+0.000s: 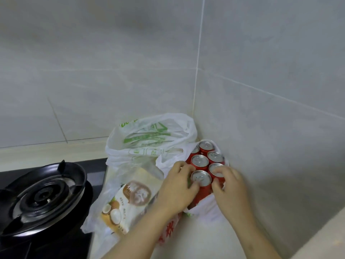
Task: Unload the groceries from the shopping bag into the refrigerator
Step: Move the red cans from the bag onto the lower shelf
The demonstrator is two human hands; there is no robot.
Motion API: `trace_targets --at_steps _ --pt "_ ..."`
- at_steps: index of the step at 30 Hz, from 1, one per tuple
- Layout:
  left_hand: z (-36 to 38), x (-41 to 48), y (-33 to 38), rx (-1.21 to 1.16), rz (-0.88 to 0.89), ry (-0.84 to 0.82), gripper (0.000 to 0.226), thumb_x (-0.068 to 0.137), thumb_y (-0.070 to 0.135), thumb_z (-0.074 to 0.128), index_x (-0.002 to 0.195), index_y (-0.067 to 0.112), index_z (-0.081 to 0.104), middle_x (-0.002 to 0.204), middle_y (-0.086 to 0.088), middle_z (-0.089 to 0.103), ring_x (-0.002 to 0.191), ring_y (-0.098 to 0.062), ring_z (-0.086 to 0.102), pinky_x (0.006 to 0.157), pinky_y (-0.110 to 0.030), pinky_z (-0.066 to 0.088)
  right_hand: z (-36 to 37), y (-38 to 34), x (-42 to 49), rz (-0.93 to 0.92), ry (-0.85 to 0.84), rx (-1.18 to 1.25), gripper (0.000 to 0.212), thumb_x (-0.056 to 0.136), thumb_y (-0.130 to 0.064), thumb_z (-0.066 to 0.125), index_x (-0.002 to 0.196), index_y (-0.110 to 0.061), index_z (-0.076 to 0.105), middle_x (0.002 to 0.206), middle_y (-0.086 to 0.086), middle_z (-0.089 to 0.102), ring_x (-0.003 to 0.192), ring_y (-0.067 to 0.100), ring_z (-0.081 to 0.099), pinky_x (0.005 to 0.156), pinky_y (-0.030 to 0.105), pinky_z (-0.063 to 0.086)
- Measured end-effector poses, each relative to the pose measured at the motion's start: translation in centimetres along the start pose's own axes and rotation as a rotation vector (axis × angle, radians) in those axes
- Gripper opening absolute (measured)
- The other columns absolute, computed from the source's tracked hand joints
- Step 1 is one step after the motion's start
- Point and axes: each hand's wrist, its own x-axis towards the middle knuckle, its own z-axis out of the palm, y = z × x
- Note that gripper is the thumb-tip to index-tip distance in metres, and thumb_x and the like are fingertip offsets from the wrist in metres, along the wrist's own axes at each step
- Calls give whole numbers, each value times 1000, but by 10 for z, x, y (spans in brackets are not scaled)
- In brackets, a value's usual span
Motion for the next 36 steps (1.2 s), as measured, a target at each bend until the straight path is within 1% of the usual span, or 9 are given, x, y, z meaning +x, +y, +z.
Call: trace_targets --at_steps 7,10,13,16,19,27,29,31,36 --pt "22 13 0 -89 -66 -56 76 56 61 43 124 26 44 115 13 30 108 1 42 87 -18 40 9 23 20 -15 -55 -137 23 66 -6 57 88 -9 63 96 5 65 91 27 60 75 30 49" --pt "26 18 2 -89 -116 -66 68 60 53 52 122 26 44 114 12 29 105 -4 48 84 -21 42 14 37 24 -26 -133 -274 36 76 -13 50 108 -5 63 113 13 64 107 33 60 89 42 50" --pt "32 23 0 -60 -141 -74 55 69 46 64 116 23 48 111 13 29 100 -4 50 81 -21 43 17 39 26 97 -255 -362 46 89 -23 42 131 -5 50 141 15 46 134 32 37 109 41 31" --pt "38 24 -5 -31 -140 -50 47 72 42 67 110 20 52 110 11 35 98 -5 53 79 -21 45 20 41 24 99 -314 -422 56 78 -39 37 110 -1 64 119 18 64 113 36 59 89 47 49" --pt "43 22 -6 -34 -154 -35 66 56 62 52 108 22 49 107 12 40 97 -7 55 77 -24 48 20 45 23 133 -371 -490 52 71 -40 48 99 -1 68 98 14 72 90 33 70 68 45 56" --pt "44 15 -5 106 -167 -86 85 52 72 33 121 23 38 120 11 44 102 -9 56 72 -24 45 16 47 23 -3 -241 -535 47 67 -38 68 101 -5 66 90 9 69 83 31 68 69 41 55" --pt "38 20 -4 115 -182 -131 72 63 64 55 118 21 38 116 10 45 101 -12 55 73 -27 45 9 42 24 11 -253 -552 56 67 -36 79 112 -9 62 100 8 64 94 30 62 78 39 52" --pt "34 24 -4 112 -183 -156 63 69 52 67 115 20 38 113 9 45 101 -13 54 76 -29 46 1 37 26 20 -327 -573 62 82 -44 61 135 -18 42 124 4 50 118 25 44 98 33 36" --pt "33 27 -4 109 -209 -156 65 66 49 71 114 22 37 109 9 49 101 -13 55 76 -30 47 -2 37 21 54 -356 -513 65 77 -41 63 134 -17 43 124 6 51 120 28 42 99 32 32"
